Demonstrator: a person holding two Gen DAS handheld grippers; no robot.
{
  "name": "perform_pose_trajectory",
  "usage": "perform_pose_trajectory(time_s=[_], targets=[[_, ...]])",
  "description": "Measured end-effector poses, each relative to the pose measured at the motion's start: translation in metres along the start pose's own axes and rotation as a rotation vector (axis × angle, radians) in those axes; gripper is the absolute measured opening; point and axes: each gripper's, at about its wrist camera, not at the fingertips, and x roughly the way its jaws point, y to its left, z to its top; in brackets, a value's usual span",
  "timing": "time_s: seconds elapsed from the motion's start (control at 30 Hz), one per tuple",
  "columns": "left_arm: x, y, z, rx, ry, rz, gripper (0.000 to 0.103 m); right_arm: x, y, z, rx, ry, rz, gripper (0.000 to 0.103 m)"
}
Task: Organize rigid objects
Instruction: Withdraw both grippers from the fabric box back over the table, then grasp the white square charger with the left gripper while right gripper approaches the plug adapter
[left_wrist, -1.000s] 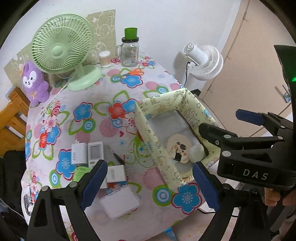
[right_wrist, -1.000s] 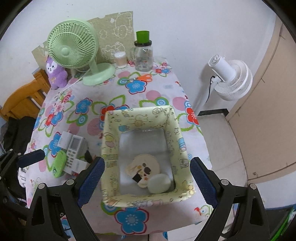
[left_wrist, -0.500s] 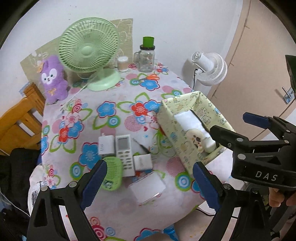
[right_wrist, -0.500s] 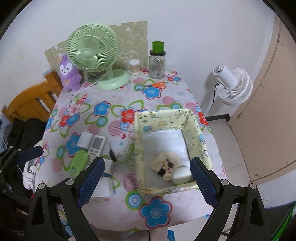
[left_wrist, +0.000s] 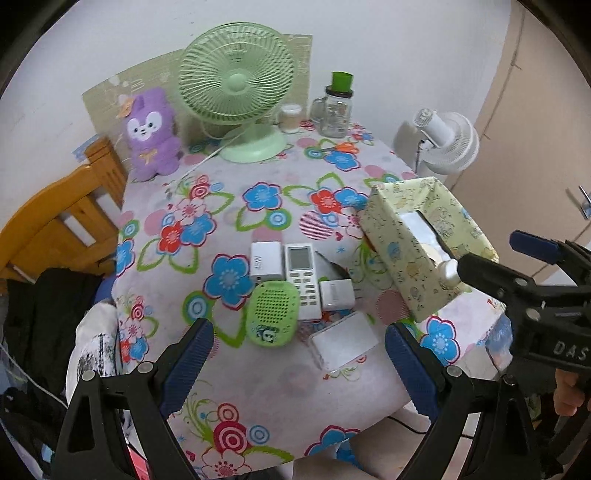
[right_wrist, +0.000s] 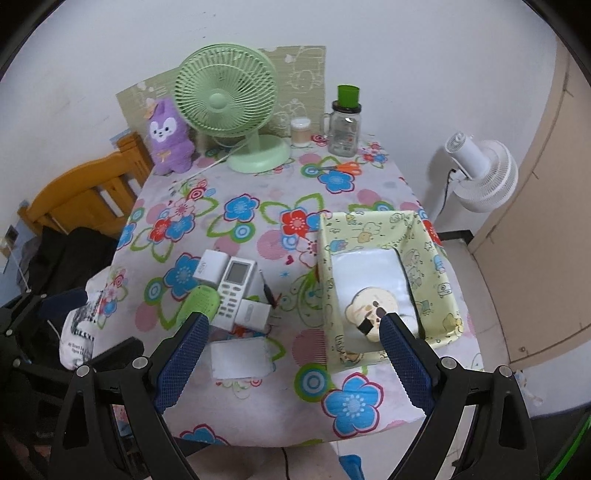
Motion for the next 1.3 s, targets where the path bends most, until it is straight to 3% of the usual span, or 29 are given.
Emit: perform_pose_trajectory(time_s=[0.5,0.73,0.97,1.3], targets=[[0.031,0.013,0.009,-0.138,0.044,0.061,0.095,0.032,0.007,0.018,-0.149,0.022,0.097,0.095],[0.050,0.021,0.018,-0.119,0.058,0.071,0.095,0.053,0.009,0.023,-0.148,0.073,0.085,0.095],[0.067,0.033,0.038,-0.039,0.066,0.070,0.095,0.073,0.013,0.027,-0.040,0.109,0.106,0.095],[0.111,0.061,0.056,0.060,0.110,0.027,0.095,0.109,0.031,0.023,0.051,0.135,0.028,0.095]])
